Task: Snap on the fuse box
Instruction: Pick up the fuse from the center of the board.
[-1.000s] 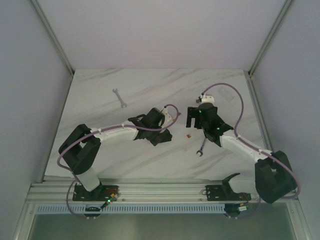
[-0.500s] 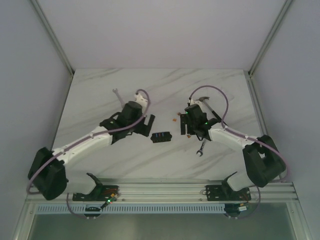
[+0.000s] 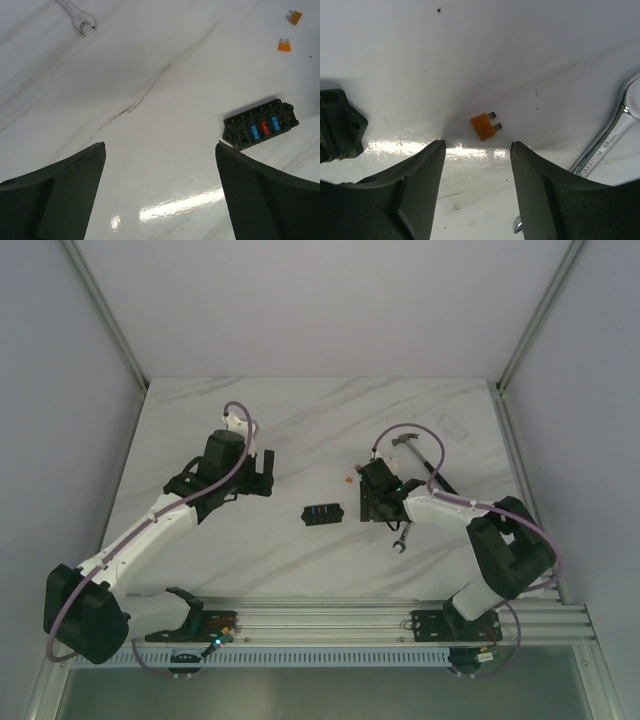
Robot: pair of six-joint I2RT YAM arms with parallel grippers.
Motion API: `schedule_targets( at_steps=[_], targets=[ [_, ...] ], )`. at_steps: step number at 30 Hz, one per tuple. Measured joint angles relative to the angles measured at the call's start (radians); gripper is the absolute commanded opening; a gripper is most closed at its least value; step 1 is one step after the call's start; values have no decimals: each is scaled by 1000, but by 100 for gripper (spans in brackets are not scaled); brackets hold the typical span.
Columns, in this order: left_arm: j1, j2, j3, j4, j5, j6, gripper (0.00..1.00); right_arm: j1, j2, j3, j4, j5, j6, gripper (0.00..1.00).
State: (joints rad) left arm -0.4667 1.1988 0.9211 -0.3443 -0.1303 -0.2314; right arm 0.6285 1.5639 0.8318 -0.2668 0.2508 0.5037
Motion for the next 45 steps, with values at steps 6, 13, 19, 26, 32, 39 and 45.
schedule_targets(
  at_steps=[6, 13, 19, 26, 32, 39, 45],
  targets=[
    [45, 2, 0, 0, 3, -1, 100, 22, 34, 23, -10, 11, 49, 56],
    [63, -2, -10, 0, 8, -4, 100, 29, 90, 85, -5, 14, 74, 54],
    [64, -3, -18, -1, 11, -5, 100, 34, 137, 140, 26, -25, 76, 57],
    [69, -3, -18, -1, 19, -8, 100, 35, 137, 192, 30, -47, 8, 61],
    [81, -13, -18, -1, 27, -8, 100, 18, 137, 219, 10, -50, -174, 63],
    [89, -26, -18, -1, 35, -8, 100, -58, 179, 267, 2, -145, -324, 66],
    [94, -35, -19, -1, 43, -8, 100, -71, 233, 270, -18, -223, -375, 73]
  ],
)
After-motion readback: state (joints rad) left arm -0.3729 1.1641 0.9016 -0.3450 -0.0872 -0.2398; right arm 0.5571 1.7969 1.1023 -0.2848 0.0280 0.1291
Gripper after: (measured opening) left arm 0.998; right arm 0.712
